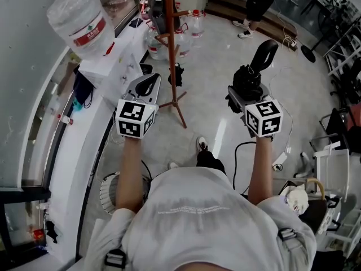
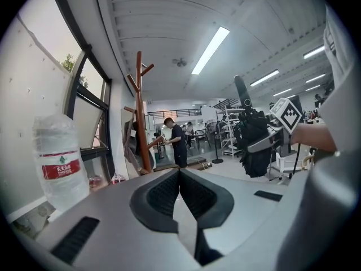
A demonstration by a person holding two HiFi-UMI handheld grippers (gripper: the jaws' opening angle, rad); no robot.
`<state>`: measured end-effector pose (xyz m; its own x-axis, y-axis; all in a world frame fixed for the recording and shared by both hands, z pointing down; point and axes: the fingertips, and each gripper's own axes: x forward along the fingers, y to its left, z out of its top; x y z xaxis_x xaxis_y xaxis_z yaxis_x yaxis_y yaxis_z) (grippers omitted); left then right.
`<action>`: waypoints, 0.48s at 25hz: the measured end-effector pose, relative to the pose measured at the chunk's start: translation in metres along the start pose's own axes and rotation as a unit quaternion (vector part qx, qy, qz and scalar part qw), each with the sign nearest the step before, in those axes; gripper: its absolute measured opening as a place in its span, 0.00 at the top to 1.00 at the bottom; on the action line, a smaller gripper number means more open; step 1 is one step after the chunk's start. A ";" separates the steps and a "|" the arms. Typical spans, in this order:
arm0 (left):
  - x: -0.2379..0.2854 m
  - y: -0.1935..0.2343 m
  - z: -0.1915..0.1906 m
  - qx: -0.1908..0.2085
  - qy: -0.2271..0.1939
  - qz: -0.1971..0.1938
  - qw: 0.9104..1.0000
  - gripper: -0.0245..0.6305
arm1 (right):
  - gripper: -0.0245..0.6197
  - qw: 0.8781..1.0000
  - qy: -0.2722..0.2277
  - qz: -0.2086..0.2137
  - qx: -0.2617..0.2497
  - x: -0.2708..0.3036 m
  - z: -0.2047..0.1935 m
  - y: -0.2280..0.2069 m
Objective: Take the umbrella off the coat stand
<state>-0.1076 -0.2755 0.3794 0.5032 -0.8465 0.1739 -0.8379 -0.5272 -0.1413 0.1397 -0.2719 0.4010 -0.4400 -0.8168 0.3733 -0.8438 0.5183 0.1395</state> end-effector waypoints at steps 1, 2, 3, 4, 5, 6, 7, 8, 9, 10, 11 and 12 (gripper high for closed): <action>-0.001 -0.002 0.001 -0.001 -0.002 -0.001 1.000 0.94 | 0.49 1.000 -0.002 0.000 -0.002 -0.002 0.001 0.002; -0.001 -0.004 0.003 -0.001 -0.003 -0.002 1.000 0.94 | 0.49 1.000 -0.004 0.001 -0.002 -0.003 0.002 0.004; -0.002 -0.006 0.003 0.000 -0.004 -0.003 1.000 0.94 | 0.49 1.000 -0.006 0.003 -0.001 -0.004 0.003 0.006; -0.003 -0.007 0.004 0.000 -0.004 -0.004 1.000 0.94 | 0.49 1.000 -0.007 0.007 0.002 -0.005 0.003 0.008; -0.003 -0.009 0.004 0.001 -0.005 -0.005 1.000 0.94 | 0.49 1.000 -0.008 0.011 0.006 -0.005 0.003 0.011; -0.004 -0.010 0.004 0.001 -0.005 -0.006 1.000 0.94 | 0.49 1.000 -0.010 0.014 0.009 -0.005 0.003 0.012; -0.004 -0.010 0.005 0.002 -0.006 -0.006 1.000 0.94 | 0.49 1.000 -0.011 0.016 0.011 -0.005 0.002 0.014; -0.005 -0.010 0.005 0.002 -0.006 -0.006 1.000 0.94 | 0.49 1.000 -0.010 0.017 0.010 -0.005 0.002 0.015; -0.006 -0.010 0.004 0.002 -0.006 -0.006 1.000 0.94 | 0.49 1.000 -0.008 0.016 0.007 -0.004 0.001 0.016; -0.007 -0.009 0.004 0.002 -0.005 -0.005 1.000 0.94 | 0.50 1.000 -0.005 0.015 0.003 -0.004 0.000 0.017; -0.008 -0.008 0.003 0.001 -0.005 -0.004 1.000 0.94 | 0.50 1.000 -0.003 0.015 -0.002 -0.004 -0.001 0.018; -0.008 -0.008 0.003 0.001 -0.005 -0.004 1.000 0.94 | 0.50 1.000 -0.001 0.014 -0.007 -0.004 -0.002 0.018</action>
<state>-0.1044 -0.2644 0.3761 0.5113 -0.8432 0.1661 -0.8338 -0.5335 -0.1416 0.1266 -0.2584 0.4035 -0.4639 -0.8023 0.3757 -0.8270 0.5442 0.1410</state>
